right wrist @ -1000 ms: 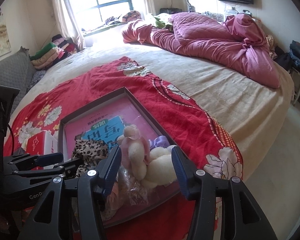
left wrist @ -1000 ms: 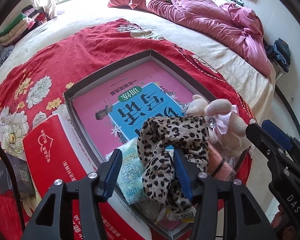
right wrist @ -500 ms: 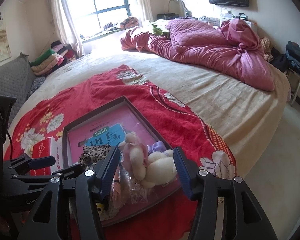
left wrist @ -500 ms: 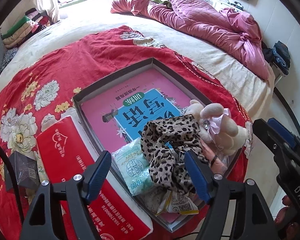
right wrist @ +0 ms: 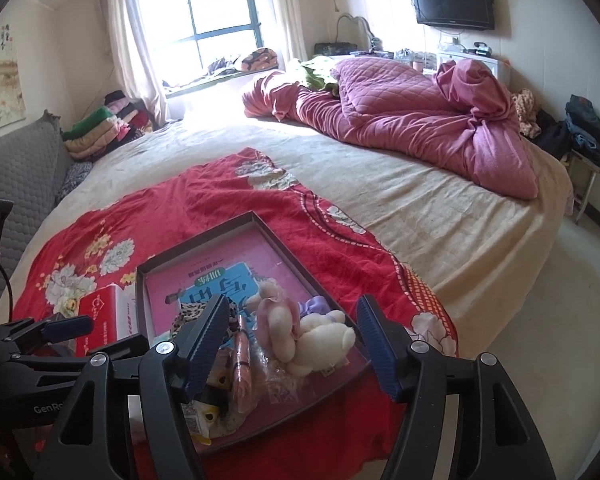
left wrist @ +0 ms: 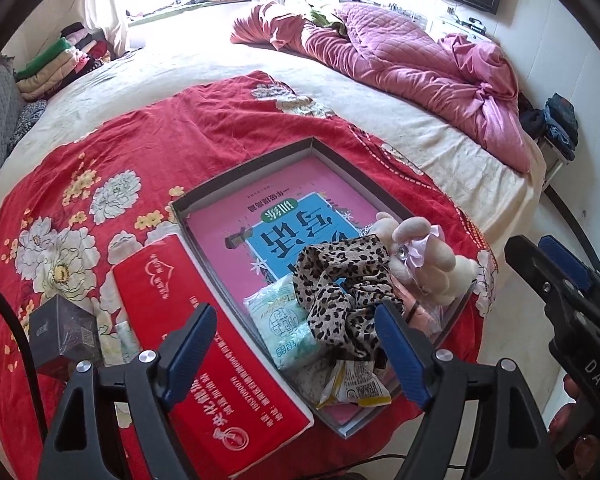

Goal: Organize soft objects
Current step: 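Move both open grippers back over the remaining items, then grasp the bagged green sponge with the left gripper while the right grasps the tissue pack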

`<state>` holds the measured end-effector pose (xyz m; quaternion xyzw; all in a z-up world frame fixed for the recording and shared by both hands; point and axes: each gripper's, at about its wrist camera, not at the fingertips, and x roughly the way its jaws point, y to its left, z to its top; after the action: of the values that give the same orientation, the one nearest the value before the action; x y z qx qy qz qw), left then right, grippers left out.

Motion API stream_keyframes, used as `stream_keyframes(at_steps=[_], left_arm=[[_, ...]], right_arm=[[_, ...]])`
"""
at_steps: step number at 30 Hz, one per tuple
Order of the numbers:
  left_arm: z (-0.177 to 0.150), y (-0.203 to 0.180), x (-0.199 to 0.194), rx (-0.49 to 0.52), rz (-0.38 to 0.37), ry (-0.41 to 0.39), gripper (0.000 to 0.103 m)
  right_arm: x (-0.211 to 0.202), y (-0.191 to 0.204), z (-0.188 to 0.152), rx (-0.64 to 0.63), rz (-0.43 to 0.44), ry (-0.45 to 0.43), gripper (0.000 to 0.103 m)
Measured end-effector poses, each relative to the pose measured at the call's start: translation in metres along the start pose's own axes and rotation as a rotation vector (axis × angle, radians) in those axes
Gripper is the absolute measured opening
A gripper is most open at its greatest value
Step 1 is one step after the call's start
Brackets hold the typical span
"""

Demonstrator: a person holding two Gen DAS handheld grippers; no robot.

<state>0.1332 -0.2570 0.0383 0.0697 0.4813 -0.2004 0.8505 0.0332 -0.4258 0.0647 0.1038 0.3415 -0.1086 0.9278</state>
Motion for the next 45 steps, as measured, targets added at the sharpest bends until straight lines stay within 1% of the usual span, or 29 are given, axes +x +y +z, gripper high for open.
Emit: stream_keyframes(at_steps=[4, 9, 18, 24, 27, 34, 45], left_arm=[[-0.002, 0.004, -0.01, -0.008, 0.009, -0.012, 0.081], [-0.009, 0.009, -0.027, -0.016, 0.029, -0.035, 0.081], [-0.021, 0.025, -0.058, -0.033, 0.057, -0.066, 0.081], [-0.034, 0.042, -0.076, -0.059, 0.084, -0.086, 0.082], [-0.042, 0.052, -0.083, -0.077, 0.092, -0.086, 0.082], [-0.056, 0.072, -0.097, -0.106, 0.116, -0.089, 0.082], [-0.082, 0.11, -0.112, -0.17, 0.159, -0.083, 0.082]], right_arm=[[-0.009, 0.001, 0.001, -0.007, -0.01, -0.014, 0.073], [-0.02, 0.005, 0.002, -0.028, -0.017, -0.032, 0.074], [-0.046, 0.028, 0.008, -0.072, 0.02, -0.074, 0.074], [-0.059, 0.049, 0.011, -0.108, 0.044, -0.095, 0.074], [-0.065, 0.064, 0.011, -0.148, 0.048, -0.102, 0.074], [-0.076, 0.094, 0.009, -0.199, 0.098, -0.117, 0.074], [-0.087, 0.146, -0.001, -0.3, 0.149, -0.114, 0.074]])
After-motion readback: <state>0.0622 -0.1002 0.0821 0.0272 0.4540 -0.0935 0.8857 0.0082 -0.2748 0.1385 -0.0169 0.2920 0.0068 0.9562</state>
